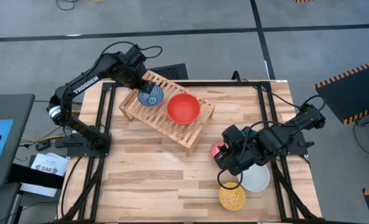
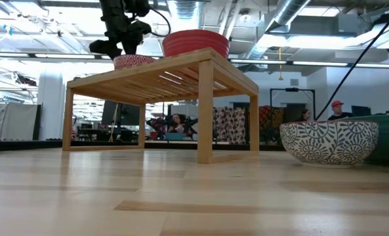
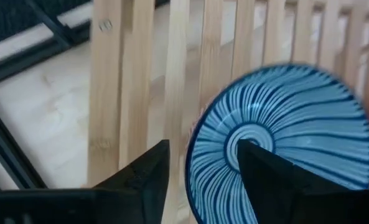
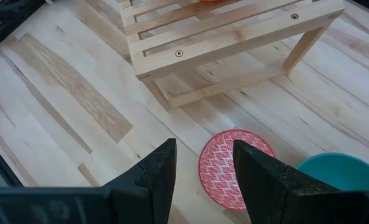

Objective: Place and stack bowls onto a shelf
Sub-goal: Stack the green bowl on the top of orange bowl on the shelf

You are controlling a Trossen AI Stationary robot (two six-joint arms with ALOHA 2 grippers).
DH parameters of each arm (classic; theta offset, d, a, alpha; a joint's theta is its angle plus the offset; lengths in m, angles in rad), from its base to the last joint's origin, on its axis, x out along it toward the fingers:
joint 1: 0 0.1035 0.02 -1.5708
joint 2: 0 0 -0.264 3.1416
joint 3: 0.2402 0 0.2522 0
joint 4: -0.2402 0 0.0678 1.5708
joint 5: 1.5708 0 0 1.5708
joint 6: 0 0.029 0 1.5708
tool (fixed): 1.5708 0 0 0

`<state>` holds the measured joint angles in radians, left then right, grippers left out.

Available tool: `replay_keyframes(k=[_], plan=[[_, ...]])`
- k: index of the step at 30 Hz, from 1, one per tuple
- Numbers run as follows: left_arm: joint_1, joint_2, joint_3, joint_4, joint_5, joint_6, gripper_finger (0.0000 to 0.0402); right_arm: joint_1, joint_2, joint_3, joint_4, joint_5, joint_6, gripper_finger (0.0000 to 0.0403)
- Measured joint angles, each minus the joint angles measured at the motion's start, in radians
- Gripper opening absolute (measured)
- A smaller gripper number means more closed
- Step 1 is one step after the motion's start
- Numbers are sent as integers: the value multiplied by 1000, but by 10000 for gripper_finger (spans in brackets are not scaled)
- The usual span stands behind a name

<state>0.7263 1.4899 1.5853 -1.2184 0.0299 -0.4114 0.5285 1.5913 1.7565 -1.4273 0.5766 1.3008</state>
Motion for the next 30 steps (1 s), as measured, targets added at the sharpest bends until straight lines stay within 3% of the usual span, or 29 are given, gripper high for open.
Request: replay_keyframes(k=[9,16,23,30], plan=[[22,-17,163,3,-10,-27,177,0,0,0,0,0,-13,183],[-44,-107,176,59,-63,-86,176,-9,0,0,-2,0,-76,183],[-333,-248,126,173,-286,-144,176,-24,0,0,-13,0,-159,183],[-751,-399,-168,580,-517,-157,176,-20,0,0,-86,0,-198,183]])
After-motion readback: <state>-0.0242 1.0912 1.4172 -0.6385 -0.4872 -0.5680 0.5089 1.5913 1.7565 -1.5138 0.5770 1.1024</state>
